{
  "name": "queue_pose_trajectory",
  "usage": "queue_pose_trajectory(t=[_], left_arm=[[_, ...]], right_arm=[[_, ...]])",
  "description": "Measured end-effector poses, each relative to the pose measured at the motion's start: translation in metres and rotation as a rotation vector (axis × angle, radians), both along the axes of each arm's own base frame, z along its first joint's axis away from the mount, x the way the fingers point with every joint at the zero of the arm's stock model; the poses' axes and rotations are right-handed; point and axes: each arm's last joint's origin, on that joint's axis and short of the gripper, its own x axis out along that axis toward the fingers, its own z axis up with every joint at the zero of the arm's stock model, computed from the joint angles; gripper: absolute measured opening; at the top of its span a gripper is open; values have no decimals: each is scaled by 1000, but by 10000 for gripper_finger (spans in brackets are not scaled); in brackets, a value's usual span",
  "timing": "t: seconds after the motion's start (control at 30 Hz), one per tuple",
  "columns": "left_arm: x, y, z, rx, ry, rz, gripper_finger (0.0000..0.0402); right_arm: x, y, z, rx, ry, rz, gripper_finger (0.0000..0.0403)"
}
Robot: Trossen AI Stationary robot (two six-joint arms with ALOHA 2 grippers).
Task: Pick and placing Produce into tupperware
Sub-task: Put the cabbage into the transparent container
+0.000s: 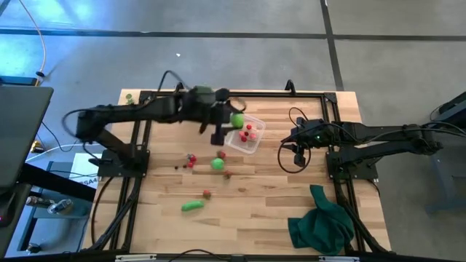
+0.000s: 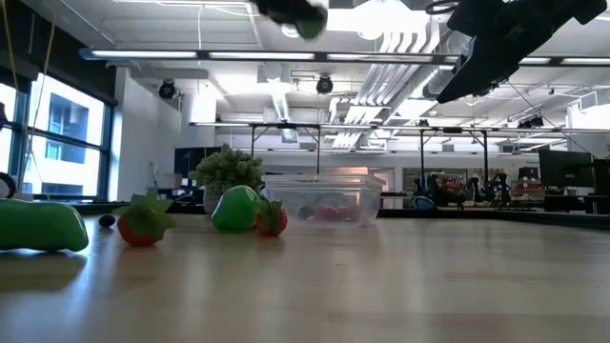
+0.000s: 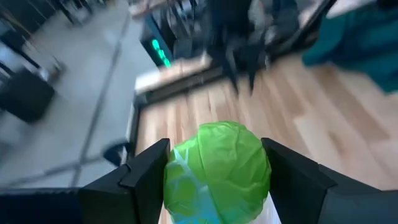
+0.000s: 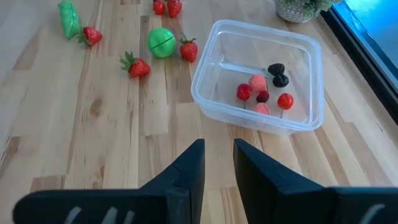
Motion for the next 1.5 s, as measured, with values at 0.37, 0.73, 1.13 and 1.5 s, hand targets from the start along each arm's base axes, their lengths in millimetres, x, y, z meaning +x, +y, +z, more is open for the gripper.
queue_pose_trajectory(t=[0.37,0.73,1.13,1.5], left_arm=[[60,68,-65,-79,390,-41,225],[84,80,-140,-191,758,-89,225],[93,86,-182,-197,862,-57,225],[93,86,-185,-206,866,-50,225]], right_arm=[[0,0,0,-2,0,-3,75],[0,0,0,-2,1,-2,75],[0,0,0,1,0,2,75],[0,0,0,1,1,1,75]])
